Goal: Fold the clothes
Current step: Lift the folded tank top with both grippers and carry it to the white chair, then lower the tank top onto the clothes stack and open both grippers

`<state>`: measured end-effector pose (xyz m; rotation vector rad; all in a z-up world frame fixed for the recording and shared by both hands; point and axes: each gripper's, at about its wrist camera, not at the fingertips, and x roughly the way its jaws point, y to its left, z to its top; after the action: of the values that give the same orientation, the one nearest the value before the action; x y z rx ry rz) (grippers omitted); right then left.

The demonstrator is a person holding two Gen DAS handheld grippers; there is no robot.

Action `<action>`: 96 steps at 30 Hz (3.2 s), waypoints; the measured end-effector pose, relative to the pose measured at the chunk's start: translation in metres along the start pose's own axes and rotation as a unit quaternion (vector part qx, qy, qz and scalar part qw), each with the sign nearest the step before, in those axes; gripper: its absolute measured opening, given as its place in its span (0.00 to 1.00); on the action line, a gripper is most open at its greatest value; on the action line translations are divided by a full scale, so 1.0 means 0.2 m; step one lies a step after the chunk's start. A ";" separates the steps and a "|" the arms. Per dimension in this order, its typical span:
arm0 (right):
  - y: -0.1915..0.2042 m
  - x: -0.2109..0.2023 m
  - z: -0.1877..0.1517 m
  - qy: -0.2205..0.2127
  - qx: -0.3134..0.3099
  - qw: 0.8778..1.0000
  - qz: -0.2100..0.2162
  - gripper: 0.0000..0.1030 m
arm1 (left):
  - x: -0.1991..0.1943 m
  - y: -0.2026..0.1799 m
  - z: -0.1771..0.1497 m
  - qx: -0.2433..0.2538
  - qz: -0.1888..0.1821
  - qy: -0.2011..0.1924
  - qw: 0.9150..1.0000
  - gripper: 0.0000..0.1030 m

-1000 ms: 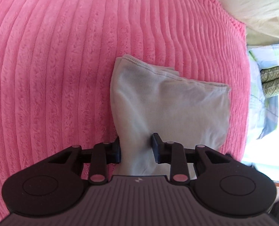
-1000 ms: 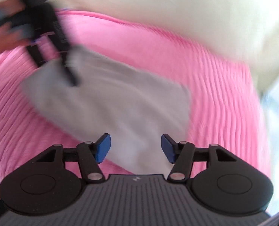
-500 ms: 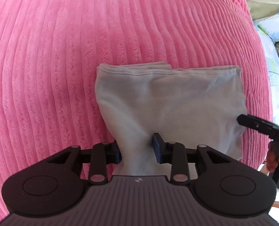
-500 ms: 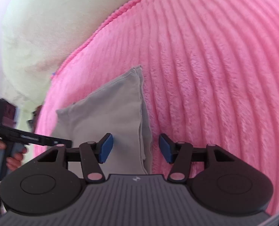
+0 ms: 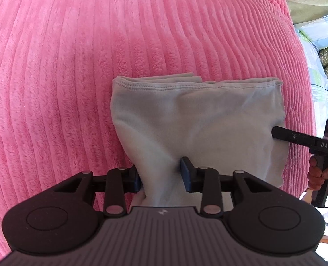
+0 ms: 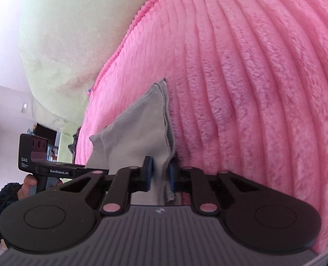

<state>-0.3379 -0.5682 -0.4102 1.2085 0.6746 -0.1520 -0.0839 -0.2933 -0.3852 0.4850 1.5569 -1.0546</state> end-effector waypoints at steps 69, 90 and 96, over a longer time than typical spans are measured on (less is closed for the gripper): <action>-0.51 -2.61 -3.28 -0.525 0.439 0.652 -0.327 0.06 | 0.99 -3.58 -1.85 0.685 -0.091 0.130 0.711 0.18; -0.60 -2.51 -3.22 -0.452 0.444 0.638 -0.439 0.31 | 1.01 -3.51 -1.94 0.757 -0.023 -0.002 0.653 0.55; -0.35 -2.44 -3.20 -0.441 0.389 0.630 -0.508 0.31 | 0.79 -3.42 -1.88 0.761 -0.025 -0.046 0.647 0.53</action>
<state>-1.0136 -0.1353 -0.3164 1.1820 0.2895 -2.0538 -0.8713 -0.3700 -0.3010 1.4484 0.1840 -2.2503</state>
